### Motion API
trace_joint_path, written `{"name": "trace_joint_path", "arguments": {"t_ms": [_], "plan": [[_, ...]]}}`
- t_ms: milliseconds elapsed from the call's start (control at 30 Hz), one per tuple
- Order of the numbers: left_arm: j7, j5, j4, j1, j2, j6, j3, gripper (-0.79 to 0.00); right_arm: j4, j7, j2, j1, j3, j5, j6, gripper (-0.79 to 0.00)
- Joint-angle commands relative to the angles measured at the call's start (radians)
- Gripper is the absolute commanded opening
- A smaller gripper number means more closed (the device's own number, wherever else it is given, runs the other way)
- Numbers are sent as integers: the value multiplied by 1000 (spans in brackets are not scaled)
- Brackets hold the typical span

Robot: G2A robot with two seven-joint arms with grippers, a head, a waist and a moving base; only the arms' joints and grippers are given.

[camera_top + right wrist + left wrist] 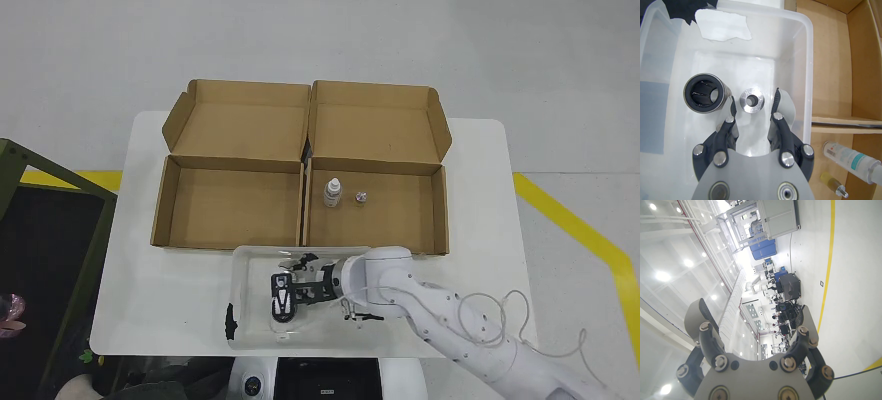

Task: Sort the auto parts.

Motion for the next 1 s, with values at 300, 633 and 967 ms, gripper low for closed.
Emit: {"name": "trace_joint_path", "arguments": {"t_ms": [300, 633, 967], "plan": [[0, 0, 0, 0, 0, 0, 0, 0, 84, -13, -26, 30, -30, 16, 3, -422], [0, 0, 0, 0, 0, 0, 0, 0, 123, -10, -48, 48, -48, 23, 16, -437], [0, 0, 0, 0, 0, 0, 0, 0, 139, -11, -59, 49, -51, 28, 10, -785]]}}
